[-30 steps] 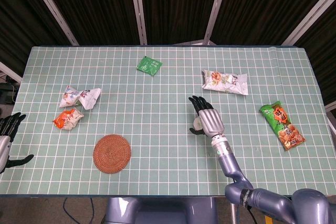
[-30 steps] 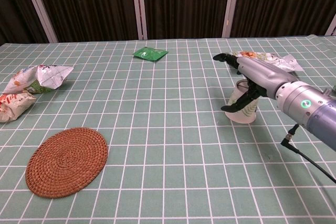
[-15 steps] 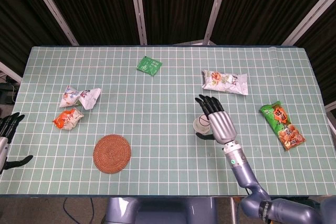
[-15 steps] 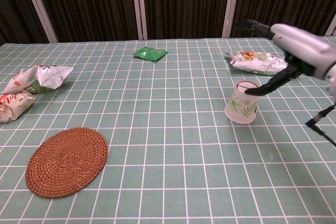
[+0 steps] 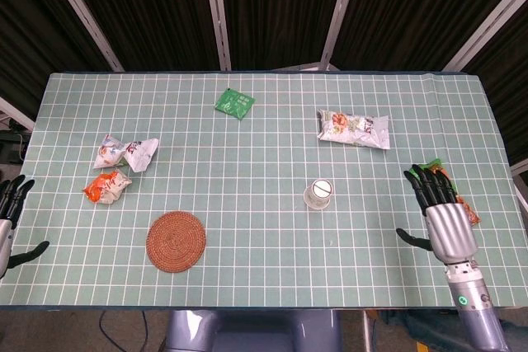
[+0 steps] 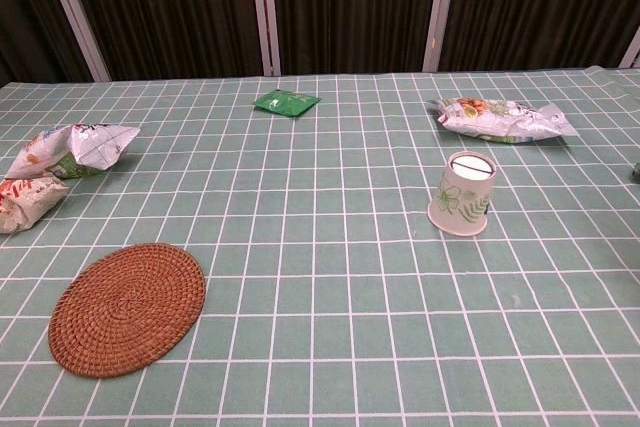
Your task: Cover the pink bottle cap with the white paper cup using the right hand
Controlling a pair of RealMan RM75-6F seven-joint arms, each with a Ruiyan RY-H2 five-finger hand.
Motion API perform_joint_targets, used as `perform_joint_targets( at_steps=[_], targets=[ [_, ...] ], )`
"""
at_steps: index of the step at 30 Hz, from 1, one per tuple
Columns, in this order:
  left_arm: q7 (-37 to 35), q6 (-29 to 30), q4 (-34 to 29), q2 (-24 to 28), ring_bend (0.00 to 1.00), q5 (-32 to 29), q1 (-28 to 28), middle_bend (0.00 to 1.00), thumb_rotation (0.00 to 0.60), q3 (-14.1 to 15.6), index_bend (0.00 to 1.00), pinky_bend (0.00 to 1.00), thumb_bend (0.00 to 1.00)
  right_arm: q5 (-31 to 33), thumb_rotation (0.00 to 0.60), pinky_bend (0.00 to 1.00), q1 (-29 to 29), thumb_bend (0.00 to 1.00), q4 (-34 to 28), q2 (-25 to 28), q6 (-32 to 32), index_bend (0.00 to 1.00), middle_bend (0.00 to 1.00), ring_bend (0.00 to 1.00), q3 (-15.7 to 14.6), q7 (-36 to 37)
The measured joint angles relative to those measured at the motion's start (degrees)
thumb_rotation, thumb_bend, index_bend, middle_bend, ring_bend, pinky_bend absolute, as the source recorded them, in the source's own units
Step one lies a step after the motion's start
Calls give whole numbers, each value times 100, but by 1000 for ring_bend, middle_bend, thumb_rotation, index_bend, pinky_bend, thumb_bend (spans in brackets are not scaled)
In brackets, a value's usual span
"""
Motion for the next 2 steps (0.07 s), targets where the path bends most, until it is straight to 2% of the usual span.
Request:
perform_joint_targets(
  at_steps=[2],
  targets=[
    [-24, 19, 50, -10, 0, 32, 6, 0, 600, 0, 0, 0, 0, -35, 600, 0, -143, 0, 5, 55, 98, 0, 0, 0, -76, -27]
  ],
)
